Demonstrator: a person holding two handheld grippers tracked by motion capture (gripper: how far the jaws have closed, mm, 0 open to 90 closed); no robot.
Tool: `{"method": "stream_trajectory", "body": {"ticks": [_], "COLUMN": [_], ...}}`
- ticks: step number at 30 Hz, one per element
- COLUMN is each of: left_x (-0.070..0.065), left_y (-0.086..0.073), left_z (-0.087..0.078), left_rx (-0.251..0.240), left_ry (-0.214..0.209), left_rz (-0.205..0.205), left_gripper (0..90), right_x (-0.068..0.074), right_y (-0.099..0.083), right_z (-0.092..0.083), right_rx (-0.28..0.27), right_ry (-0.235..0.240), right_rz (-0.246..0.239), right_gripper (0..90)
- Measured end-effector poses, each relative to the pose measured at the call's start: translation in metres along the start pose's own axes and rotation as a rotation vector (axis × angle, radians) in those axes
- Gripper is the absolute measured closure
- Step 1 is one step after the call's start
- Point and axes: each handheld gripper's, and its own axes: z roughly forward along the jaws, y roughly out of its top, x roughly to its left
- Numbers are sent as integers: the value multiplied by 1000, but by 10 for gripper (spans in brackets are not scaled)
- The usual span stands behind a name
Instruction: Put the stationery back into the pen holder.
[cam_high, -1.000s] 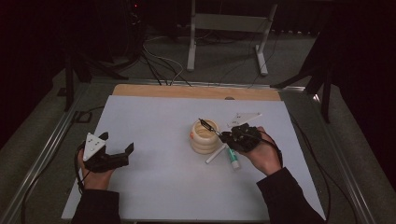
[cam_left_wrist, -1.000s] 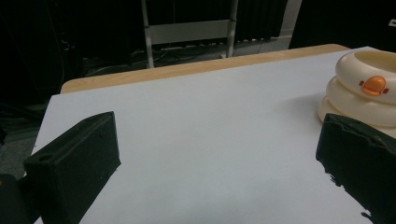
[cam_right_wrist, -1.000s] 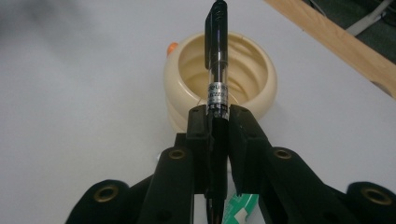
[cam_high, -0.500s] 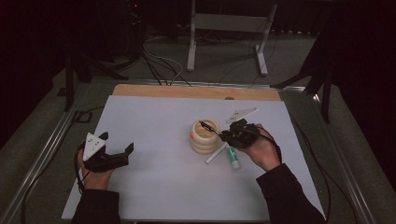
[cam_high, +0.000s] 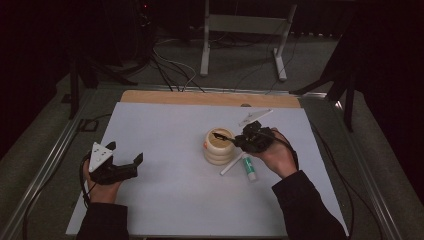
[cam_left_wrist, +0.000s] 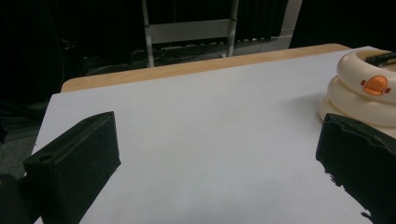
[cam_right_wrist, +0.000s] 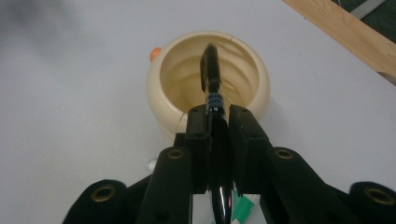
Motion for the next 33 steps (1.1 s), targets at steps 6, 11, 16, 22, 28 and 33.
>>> {"method": "stream_trajectory", "body": {"ticks": [6,11,16,22,28,33], "left_x": [1,1,1,1,1,1], "left_y": [0,0,0,-1,-1,-1], "left_z": [0,0,0,0,0,1], "left_rx": [0,2,3,5,4,7], "left_ry": [1,2,2,2,3,4], "left_rz": [-2,-3,-1,-2,-3,0], "left_gripper": [0,0,0,0,0,0], "right_x": [-1,-2,-1,0,-4,-6], "right_y": [3,5,8,10,10,7], "right_z": [3,4,5,8,4,3], "right_rx": [5,5,-4,-36,-140,-146], "right_ry": [-1,2,3,16,-44,-91], "right_rz": [3,4,4,-1,70,92], "right_gripper": [785,785,789,777,234,75]}}
